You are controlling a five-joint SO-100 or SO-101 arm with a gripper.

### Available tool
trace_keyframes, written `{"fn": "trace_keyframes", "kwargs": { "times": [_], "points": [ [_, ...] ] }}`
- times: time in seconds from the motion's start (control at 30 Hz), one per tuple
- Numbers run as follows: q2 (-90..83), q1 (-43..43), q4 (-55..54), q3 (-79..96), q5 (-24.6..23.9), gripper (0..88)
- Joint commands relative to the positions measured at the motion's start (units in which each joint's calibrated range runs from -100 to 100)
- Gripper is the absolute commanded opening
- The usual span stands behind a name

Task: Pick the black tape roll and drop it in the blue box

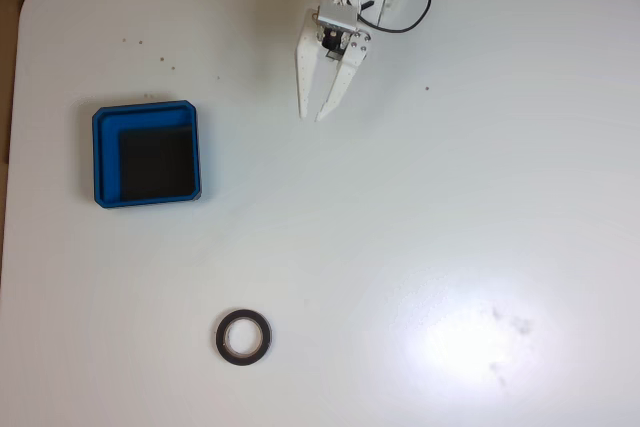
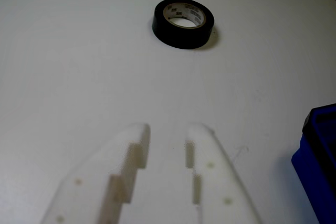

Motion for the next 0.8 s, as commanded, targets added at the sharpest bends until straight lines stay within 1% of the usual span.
{"fn": "trace_keyframes", "kwargs": {
  "times": [0.0,0.13,0.23,0.77],
  "points": [
    [-0.3,-0.1,-1.2,0.5,-0.2,0.7],
    [1.1,0.1,-1.3,0.2,0.4,0.8],
    [6.2,0.3,-1.3,-3.5,0.5,0.9],
    [49.1,0.8,-1.2,-44.1,0.3,0.9]
  ]
}}
